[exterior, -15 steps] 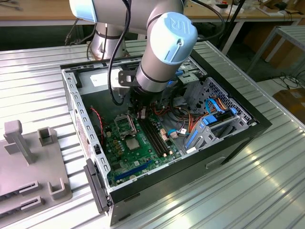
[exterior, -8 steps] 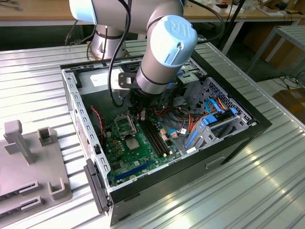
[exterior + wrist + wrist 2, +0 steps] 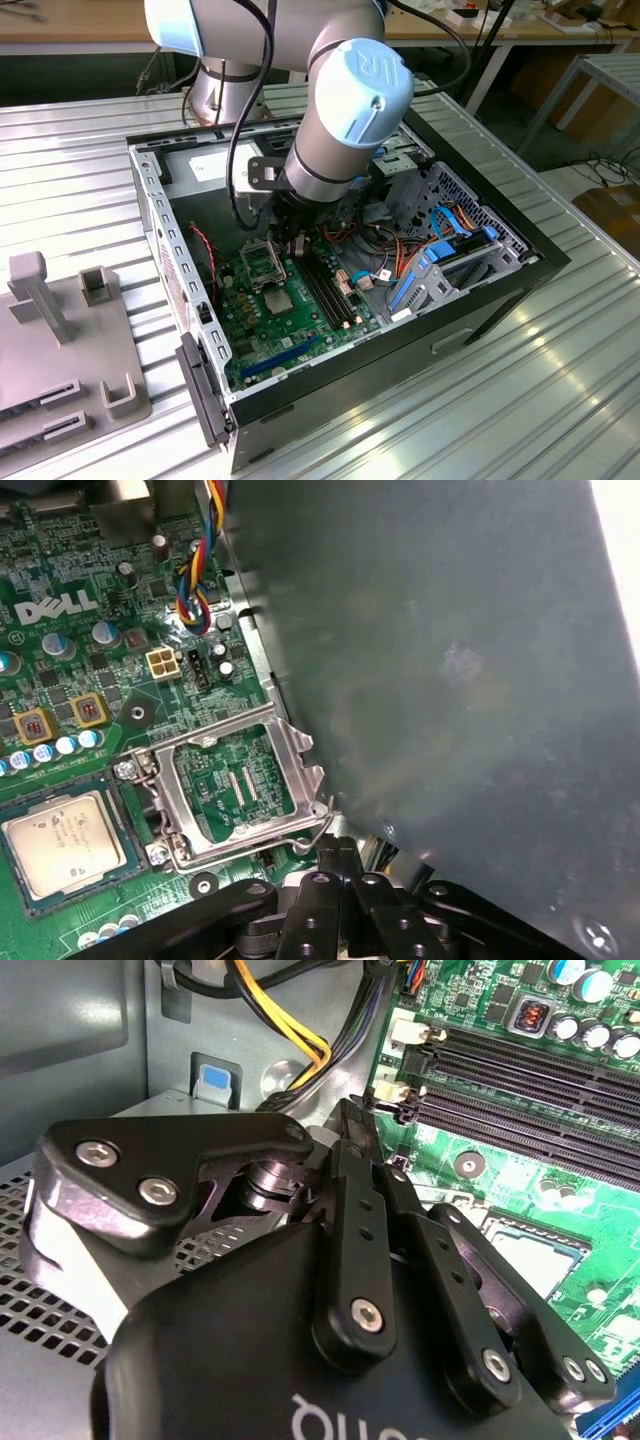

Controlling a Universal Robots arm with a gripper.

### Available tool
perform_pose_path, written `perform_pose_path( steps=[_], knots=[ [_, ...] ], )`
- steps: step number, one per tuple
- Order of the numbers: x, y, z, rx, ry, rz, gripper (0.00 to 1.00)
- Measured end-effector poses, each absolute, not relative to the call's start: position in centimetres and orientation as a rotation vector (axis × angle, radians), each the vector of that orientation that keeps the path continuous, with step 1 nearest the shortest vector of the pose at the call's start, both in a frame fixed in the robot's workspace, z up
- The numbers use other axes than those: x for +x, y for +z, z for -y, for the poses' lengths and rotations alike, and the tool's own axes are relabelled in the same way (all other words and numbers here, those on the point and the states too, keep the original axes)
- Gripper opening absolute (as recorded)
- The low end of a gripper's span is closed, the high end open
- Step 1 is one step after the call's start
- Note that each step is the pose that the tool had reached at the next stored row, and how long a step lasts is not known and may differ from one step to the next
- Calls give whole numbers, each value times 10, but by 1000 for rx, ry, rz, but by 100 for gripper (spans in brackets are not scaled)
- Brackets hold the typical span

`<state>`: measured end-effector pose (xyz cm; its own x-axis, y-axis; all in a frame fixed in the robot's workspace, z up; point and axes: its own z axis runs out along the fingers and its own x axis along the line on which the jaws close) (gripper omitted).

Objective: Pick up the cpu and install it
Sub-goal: 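Close the cpu cover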

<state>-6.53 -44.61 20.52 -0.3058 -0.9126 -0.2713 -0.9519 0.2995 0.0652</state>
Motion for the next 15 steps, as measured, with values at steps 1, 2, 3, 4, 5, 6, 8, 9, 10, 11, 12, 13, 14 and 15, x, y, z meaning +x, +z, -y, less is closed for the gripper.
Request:
perform_pose_path(
  steps=[1, 2, 3, 4, 5, 6, 8, 9, 10, 11, 12, 13, 14, 15],
  knots=[
    [-65, 205, 446, -1729, 318, -2379, 11],
    [-65, 205, 446, -1730, 318, -2379, 11],
    [-65, 205, 447, -1729, 319, -2379, 11],
    [-65, 205, 447, -1729, 319, -2379, 11],
    [-65, 205, 447, -1730, 318, -2379, 11],
    [-65, 206, 447, -1730, 318, -2379, 11],
    [-65, 206, 447, -1730, 318, -2379, 11],
    [-65, 207, 447, -1730, 318, -2379, 11],
    [-65, 207, 447, -1730, 318, -2379, 11],
    [-66, 207, 447, -1731, 314, -2381, 11],
    [-66, 208, 447, -1733, 309, -2383, 11],
    [-66, 208, 447, -1735, 305, -2386, 11],
    [-66, 208, 447, -1738, 298, -2389, 11],
    [-66, 208, 447, -1739, 295, -2391, 11]
  ],
)
